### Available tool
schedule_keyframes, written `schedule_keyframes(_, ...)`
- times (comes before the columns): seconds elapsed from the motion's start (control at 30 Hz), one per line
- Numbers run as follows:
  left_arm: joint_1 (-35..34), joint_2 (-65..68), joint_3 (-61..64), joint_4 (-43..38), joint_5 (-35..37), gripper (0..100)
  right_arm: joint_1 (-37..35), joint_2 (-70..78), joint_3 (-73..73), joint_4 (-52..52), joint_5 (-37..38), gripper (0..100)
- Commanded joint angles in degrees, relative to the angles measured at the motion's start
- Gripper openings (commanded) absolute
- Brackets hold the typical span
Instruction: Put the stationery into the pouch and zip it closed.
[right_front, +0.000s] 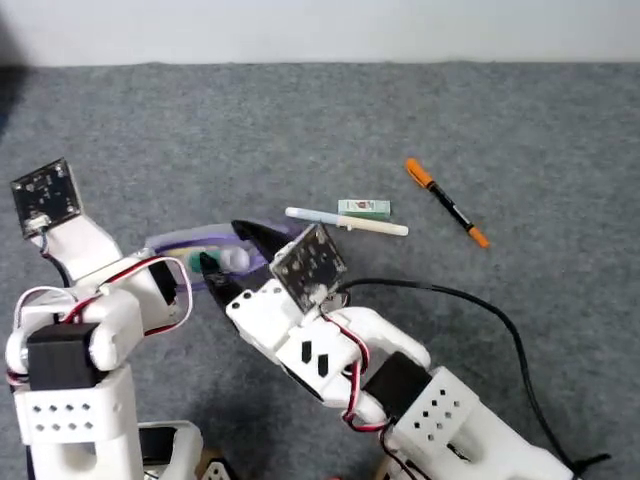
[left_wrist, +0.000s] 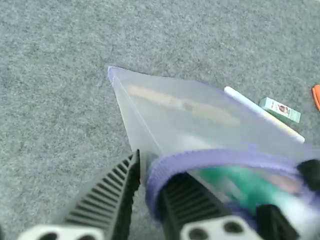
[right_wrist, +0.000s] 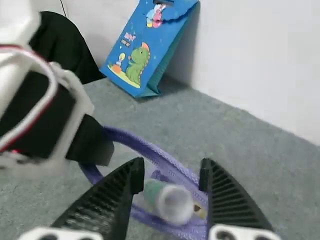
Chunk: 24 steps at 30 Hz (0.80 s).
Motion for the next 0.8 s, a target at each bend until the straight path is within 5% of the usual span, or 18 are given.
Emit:
schedule_keyframes(0.0, 0.0, 0.26, -3.56, -1.58, 0.7, 1, -0.31, 0.57, -5.45, 3.3, -1.67, 17.7)
schedule_keyframes(0.27, 0.0, 0.26, -3.47, -1.41, 0.7, 1, 3.03, 0.84, -13.27, 6.46, -1.76, 14.9)
schedule_keyframes(0.6, 0.0, 0.18, -3.47, -1.32, 0.7, 1, 27.47, 7.43, -24.7, 30.73, -8.26, 15.1)
schedule_keyframes(0.77, 0.0, 0.18, -3.47, -1.32, 0.7, 1, 33.89, 19.56, -29.54, 37.23, -7.82, 15.1)
